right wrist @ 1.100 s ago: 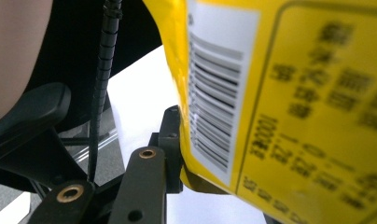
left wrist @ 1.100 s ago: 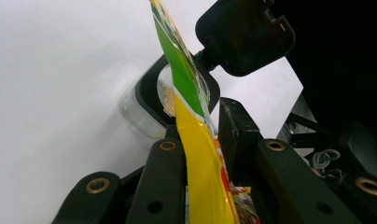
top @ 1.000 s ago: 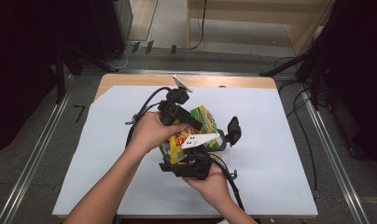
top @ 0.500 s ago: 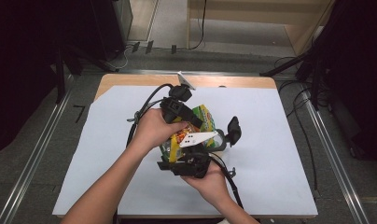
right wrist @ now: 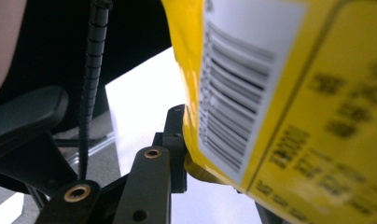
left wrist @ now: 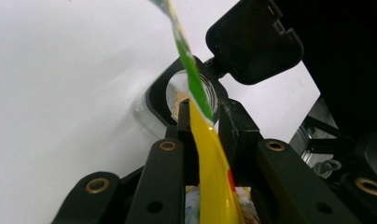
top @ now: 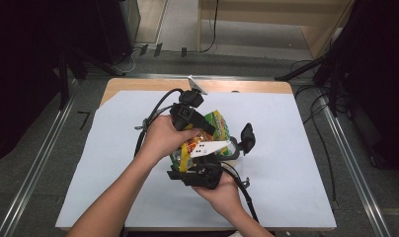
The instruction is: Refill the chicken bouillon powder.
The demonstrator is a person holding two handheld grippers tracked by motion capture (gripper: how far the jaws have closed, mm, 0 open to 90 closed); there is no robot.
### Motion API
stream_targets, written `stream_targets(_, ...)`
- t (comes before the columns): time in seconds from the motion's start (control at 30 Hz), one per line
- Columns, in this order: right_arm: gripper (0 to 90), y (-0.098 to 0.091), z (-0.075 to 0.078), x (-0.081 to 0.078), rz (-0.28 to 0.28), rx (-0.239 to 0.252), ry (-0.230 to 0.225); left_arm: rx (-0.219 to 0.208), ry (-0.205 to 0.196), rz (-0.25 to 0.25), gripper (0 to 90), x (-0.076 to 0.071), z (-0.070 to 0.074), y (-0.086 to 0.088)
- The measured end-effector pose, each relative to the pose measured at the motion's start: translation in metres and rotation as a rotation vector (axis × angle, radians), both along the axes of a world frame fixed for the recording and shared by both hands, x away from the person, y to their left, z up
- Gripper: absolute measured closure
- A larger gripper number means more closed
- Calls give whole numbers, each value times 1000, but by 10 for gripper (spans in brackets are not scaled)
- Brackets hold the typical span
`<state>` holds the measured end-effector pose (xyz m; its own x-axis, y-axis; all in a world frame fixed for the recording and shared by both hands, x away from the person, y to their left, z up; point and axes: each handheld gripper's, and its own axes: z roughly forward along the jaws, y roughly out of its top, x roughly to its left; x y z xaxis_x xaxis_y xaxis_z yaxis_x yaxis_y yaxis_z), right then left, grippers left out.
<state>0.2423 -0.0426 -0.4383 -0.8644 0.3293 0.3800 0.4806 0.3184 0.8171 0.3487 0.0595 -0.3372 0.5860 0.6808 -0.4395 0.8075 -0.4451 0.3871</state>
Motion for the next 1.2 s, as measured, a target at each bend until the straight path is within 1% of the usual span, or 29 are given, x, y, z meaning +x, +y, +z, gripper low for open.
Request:
stream_targets(0.1,685,1,-2,-1,-6,21,18,20,-1,-2,799,-1,-1,-2)
stream_targets(0.13,687,2,-3,-2,-10,20,27,20,1,-2,804,-1,-2,-2)
stream_targets(0.2,721,1,-3,-2,-17,7,22,25,0,2,808,0,-3,-3)
stream_targets(0.3,725,-1,-1,-1,-14,8,33,28,9,6,810,2,-3,-5)
stream_targets(0.47,728,-2,-1,1,-20,35,49,32,29,-5,809,8,-3,-8)
stream_targets(0.63,735,-3,-1,2,-28,30,49,34,32,-9,814,9,-4,-10)
stream_targets(0.77,737,-3,-1,3,-25,33,53,38,33,-10,820,11,-4,-10)
stream_targets(0.8,738,-4,-1,4,-23,37,56,37,40,-13,822,13,-4,-9)
stream_targets(0.9,745,-4,0,4,-15,45,65,17,63,-12,834,17,-6,-6)
stream_targets(0.97,748,-3,1,5,-13,39,63,17,73,-6,836,20,-7,-3)
stream_targets(1.07,747,-3,4,5,-7,25,54,12,89,12,836,24,-9,0)
stream_targets(1.1,746,-3,5,6,-7,23,54,2,100,13,835,26,-9,2)
stream_targets(1.17,741,-3,7,6,-7,22,42,-4,110,16,834,28,-9,5)
stream_targets(1.2,738,-3,8,5,-6,13,29,-6,115,22,834,29,-10,5)
